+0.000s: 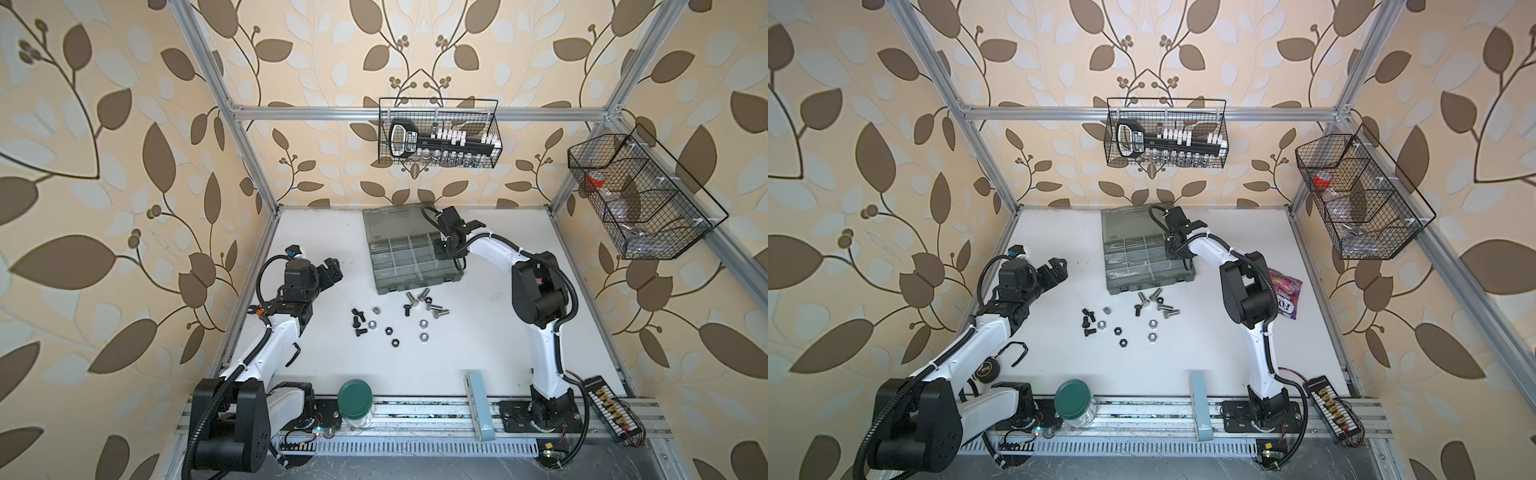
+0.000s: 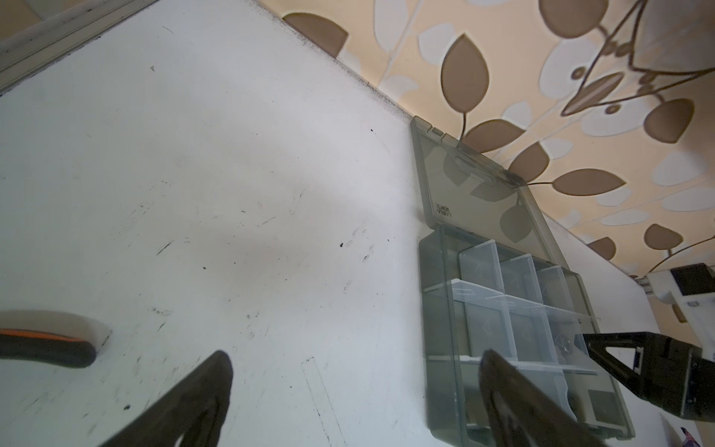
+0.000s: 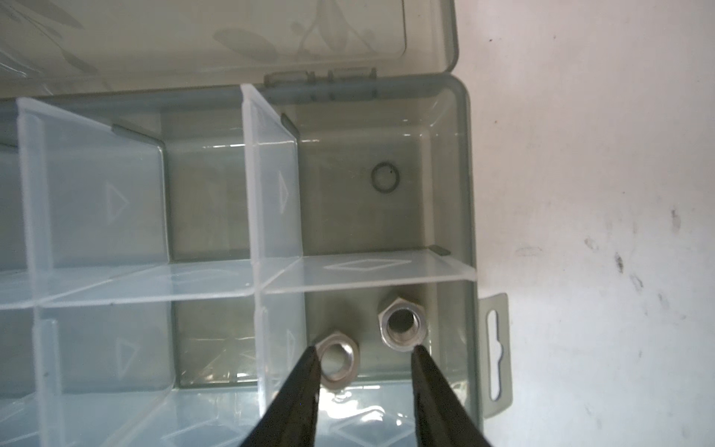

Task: Sort the screws and nuts into containers
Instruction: Place the nut into the container, then pick up the nut from the bottom-center of the table.

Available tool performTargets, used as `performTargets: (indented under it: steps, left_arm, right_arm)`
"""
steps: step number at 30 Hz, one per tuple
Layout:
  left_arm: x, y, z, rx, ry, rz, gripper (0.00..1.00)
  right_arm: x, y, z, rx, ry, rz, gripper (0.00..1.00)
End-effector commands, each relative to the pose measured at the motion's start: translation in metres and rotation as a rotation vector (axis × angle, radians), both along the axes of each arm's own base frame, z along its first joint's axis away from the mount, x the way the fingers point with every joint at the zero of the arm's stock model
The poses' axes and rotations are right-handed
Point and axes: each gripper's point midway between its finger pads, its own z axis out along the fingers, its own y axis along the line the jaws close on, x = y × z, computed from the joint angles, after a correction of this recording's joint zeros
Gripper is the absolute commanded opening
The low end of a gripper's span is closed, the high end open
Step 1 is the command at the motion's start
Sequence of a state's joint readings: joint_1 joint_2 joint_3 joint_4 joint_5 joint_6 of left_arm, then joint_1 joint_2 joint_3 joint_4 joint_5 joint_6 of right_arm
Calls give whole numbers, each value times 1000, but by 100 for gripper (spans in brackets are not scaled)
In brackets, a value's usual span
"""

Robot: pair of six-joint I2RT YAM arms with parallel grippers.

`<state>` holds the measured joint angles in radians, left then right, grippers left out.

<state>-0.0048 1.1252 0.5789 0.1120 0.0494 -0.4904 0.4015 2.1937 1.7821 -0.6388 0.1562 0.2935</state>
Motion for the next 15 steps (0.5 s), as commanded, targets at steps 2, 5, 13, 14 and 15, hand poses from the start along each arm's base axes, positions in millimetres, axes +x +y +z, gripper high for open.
performTargets:
  steps: [2, 5, 13, 14, 15]
  left_arm:
    - [1, 5, 21, 6, -50, 16, 99]
    - [1, 5, 24, 8, -55, 19, 99]
    - [2, 6, 26, 10, -59, 22, 99]
    - [3, 6, 26, 10, -60, 21, 99]
    - [3, 6, 25, 10, -58, 22, 99]
  right_arm:
    - [2, 3, 37, 35, -60, 14, 41]
    - [-5, 3, 53, 40, -83, 19, 41]
    - [-71, 14, 74, 20, -108, 60, 40]
    - [-81, 15, 73, 16, -104, 63, 40]
    - [-92, 17, 71, 11, -98, 67, 40]
